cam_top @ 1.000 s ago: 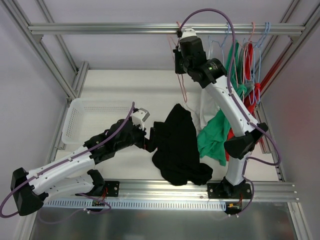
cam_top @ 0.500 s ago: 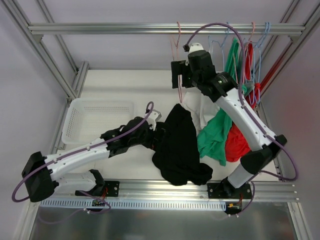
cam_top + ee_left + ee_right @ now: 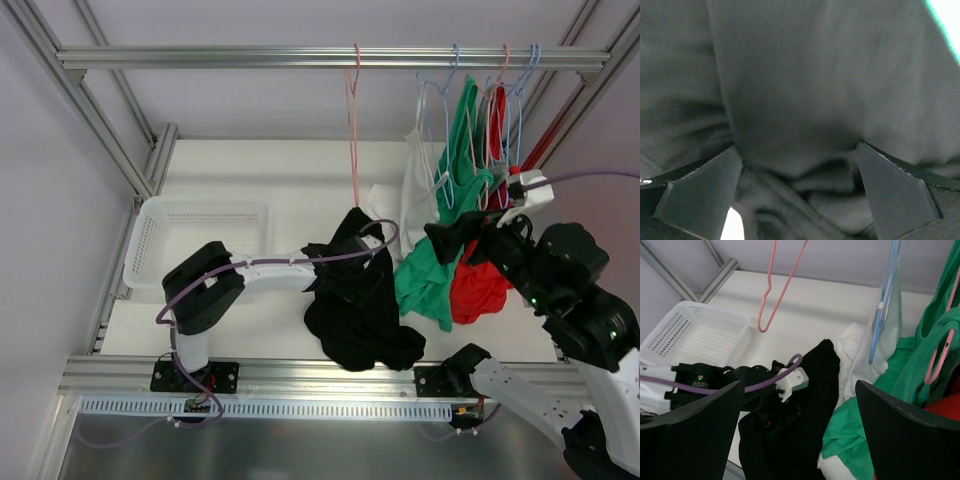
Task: Remove the tank top from the hanger
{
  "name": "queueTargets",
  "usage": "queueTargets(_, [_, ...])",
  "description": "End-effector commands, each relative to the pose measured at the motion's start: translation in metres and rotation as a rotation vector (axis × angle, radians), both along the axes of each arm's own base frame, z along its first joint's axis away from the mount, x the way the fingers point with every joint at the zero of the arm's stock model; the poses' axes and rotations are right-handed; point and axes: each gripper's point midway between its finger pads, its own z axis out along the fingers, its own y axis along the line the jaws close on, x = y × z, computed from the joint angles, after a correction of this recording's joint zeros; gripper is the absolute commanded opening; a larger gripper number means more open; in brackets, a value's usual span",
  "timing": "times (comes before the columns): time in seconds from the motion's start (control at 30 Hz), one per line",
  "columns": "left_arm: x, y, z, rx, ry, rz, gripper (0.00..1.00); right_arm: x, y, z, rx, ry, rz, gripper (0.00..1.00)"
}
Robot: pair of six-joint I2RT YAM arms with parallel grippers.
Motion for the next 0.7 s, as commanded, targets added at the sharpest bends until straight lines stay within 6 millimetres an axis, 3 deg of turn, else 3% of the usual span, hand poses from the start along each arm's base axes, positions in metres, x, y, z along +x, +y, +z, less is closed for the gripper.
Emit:
queueTargets(0.0, [-0.006, -0.02, -0.013, 0.055, -0.035, -0.034, 0.99, -0.021, 0.004, -0.019, -0.031, 0.038, 0.1, 0.99])
queueTargets(0.07, [-0.006, -0.014, -0.025, 0.111, -0.054, 0.001, 0.99, -0.035, -0.002, -0.016, -0.02, 0.018, 0.12, 1.0])
queueTargets(0.1, [-0.008, -0.009, -0.034, 0.132, -0.035, 0.024, 0.83, -0.04, -0.005, -0.017, -0.02, 0.017, 0.125, 1.0])
queueTargets(0.2, [-0.006, 0.008, -0.033, 0.164, -0.058, 0.088, 0.14, -0.052, -0.018, -0.012, 0.001, -0.023, 0.111, 1.0])
queueTargets(0.23, [-0.004, 0.013, -0.03, 0.17, -0.073, 0.104, 0.0, -0.054, -0.02, -0.012, 0.004, -0.031, 0.107, 1.0])
queueTargets(0.33, [0.003, 0.03, 0.005, 0.162, -0.151, 0.164, 0.0, -0.058, -0.031, -0.011, 0.015, -0.055, 0.072, 0.99])
queueTargets(0.37, [0.006, 0.032, 0.034, 0.111, -0.19, 0.185, 0.0, -0.058, -0.032, -0.013, 0.012, -0.054, 0.064, 1.0])
queueTargets(0.43, [0.01, 0.047, 0.062, 0.096, -0.249, 0.224, 0.0, -0.058, -0.036, -0.014, 0.013, -0.059, 0.046, 1.0])
queueTargets(0.47, [0.011, 0.051, 0.094, 0.027, -0.289, 0.244, 0.0, -0.057, -0.036, -0.016, 0.011, -0.055, 0.041, 1.0])
queueTargets(0.63, [0.015, 0.079, 0.186, -0.114, -0.44, 0.3, 0.0, -0.052, -0.037, -0.02, -0.007, -0.044, 0.024, 0.99])
queueTargets(0.67, [0.018, 0.092, 0.216, -0.141, -0.497, 0.324, 0.0, -0.051, -0.037, -0.02, -0.009, -0.045, 0.02, 1.0])
